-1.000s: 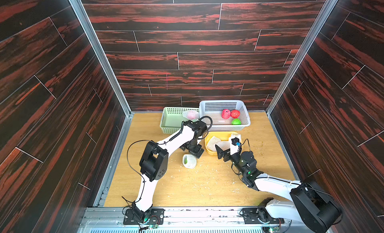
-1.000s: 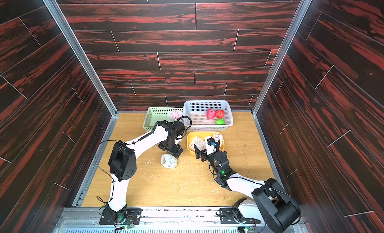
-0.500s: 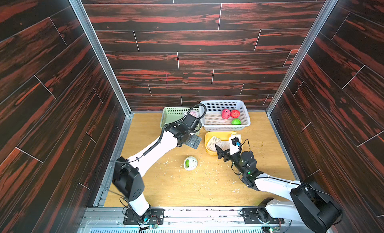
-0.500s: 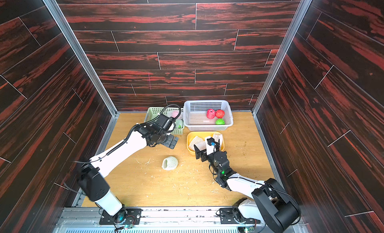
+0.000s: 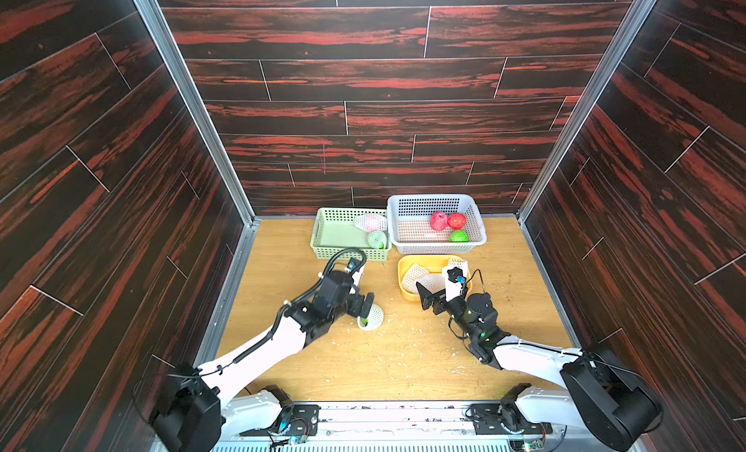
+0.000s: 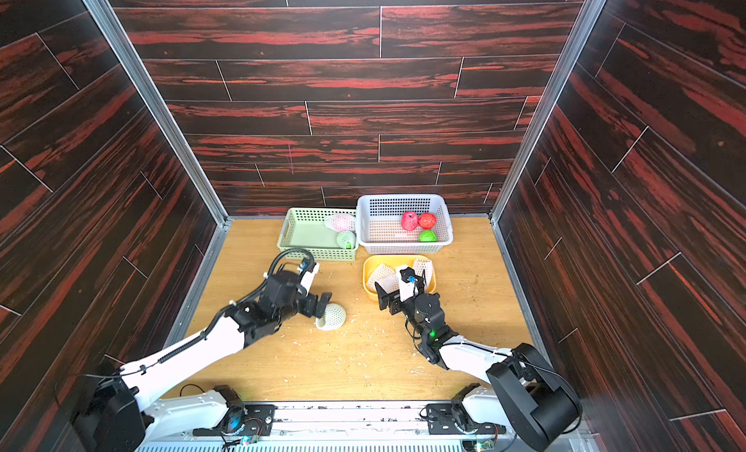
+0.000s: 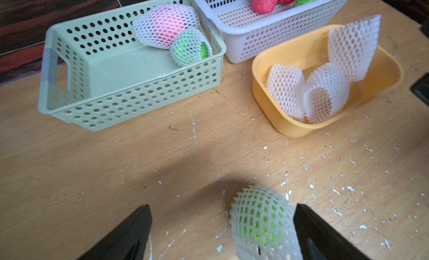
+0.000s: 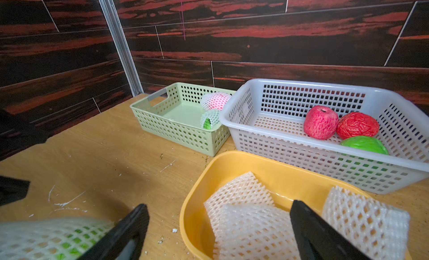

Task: Remove foam nets from apples
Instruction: Remove the foam net from the apple.

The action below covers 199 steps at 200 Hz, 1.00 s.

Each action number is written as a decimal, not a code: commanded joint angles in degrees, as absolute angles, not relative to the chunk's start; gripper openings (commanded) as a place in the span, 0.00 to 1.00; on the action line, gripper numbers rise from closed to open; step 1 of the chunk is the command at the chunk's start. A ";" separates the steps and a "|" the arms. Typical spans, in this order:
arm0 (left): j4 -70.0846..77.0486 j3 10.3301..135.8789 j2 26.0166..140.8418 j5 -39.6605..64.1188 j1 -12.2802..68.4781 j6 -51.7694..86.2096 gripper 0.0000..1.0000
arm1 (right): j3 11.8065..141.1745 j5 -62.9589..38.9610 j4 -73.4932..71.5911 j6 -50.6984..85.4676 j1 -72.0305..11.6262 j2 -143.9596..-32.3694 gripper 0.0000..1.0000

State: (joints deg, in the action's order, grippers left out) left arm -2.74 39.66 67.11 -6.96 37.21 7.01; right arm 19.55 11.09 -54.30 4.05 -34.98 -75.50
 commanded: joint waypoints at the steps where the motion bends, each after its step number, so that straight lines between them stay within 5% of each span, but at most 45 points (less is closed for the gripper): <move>1: 12.21 34.24 65.35 -2.47 37.99 8.17 1.00 | 21.26 9.43 -55.43 4.10 -35.24 -77.95 0.98; 163: 4.06 29.36 61.69 -10.93 48.69 12.25 1.00 | 21.44 8.52 -55.11 4.30 -35.29 -78.07 0.98; 199: 5.44 29.11 64.84 -12.97 48.63 12.33 0.88 | 21.62 8.40 -54.95 4.35 -35.33 -78.31 0.98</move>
